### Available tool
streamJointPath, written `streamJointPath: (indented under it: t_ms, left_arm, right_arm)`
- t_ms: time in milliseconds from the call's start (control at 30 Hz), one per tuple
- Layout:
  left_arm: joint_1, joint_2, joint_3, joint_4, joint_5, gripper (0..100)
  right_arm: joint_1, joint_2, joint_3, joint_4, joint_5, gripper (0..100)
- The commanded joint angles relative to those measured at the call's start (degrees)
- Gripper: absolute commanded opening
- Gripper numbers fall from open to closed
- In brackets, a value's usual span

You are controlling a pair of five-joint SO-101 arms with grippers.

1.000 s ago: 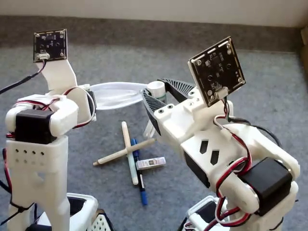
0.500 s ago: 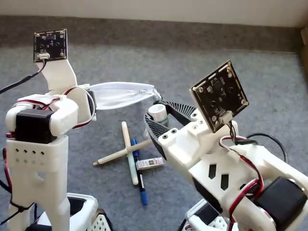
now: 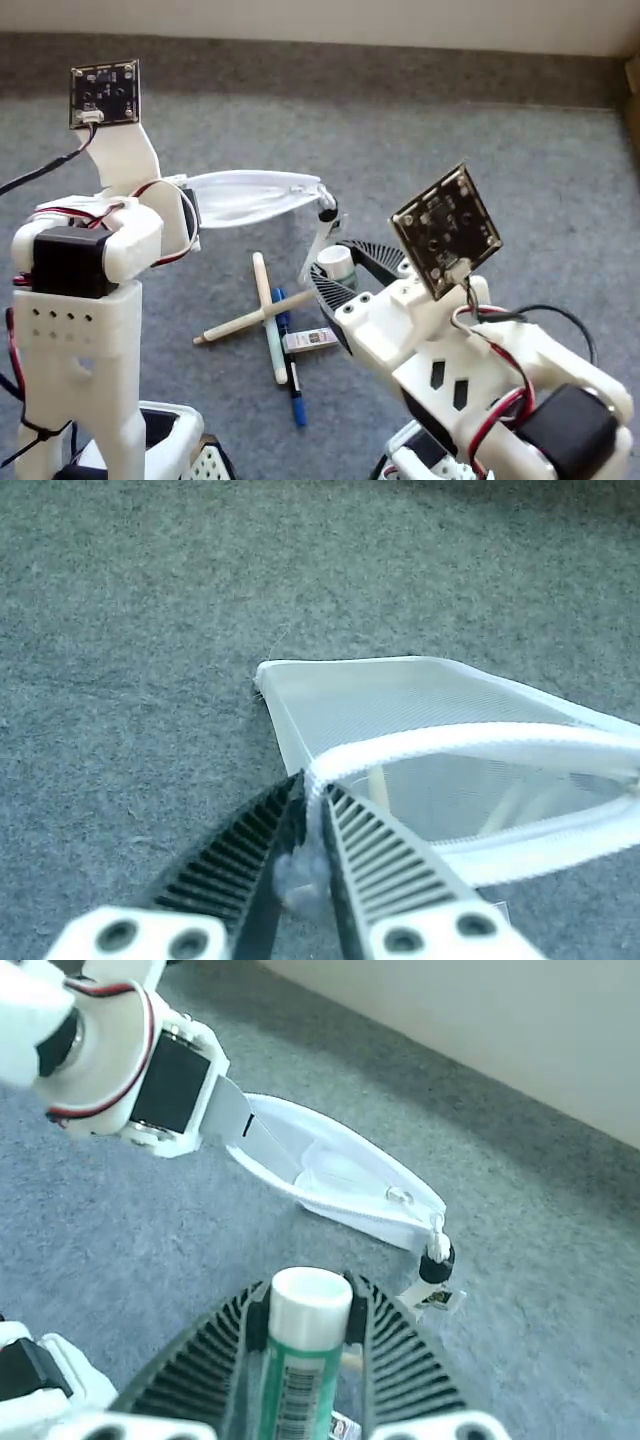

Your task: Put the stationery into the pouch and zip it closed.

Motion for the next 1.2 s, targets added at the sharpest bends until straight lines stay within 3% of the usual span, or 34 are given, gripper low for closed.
streamJointPath:
  t_ms: [0,200,600,900,1167]
  left_arm:
    - [-0.8,0.4,-1.5,-1.2,0.5,1]
    - [-0.8,0.4,-1.5,-1.2,0.5,1]
    - [-0.8,0.4,-1.5,-1.2,0.4,1]
    - [-0.8,0.4,-1.5,-1.2,0.4,1]
    - [-0.8,0.4,-1.5,-1.2,0.4,1]
  right_arm:
    - [-0.7,-7.7,11.2,-16.2,0.1,0.5]
    - [-0.7,-15.3,28.6,-41.3,0.4,0.5]
    - [-0.7,-15.3,42.0,-73.9,0.4,0.5]
    - [-0.7,-13.8,53.5,-91.0,0.4,0.5]
    - [-0.6,-4.7,55.1,-102.5,0.4,0.5]
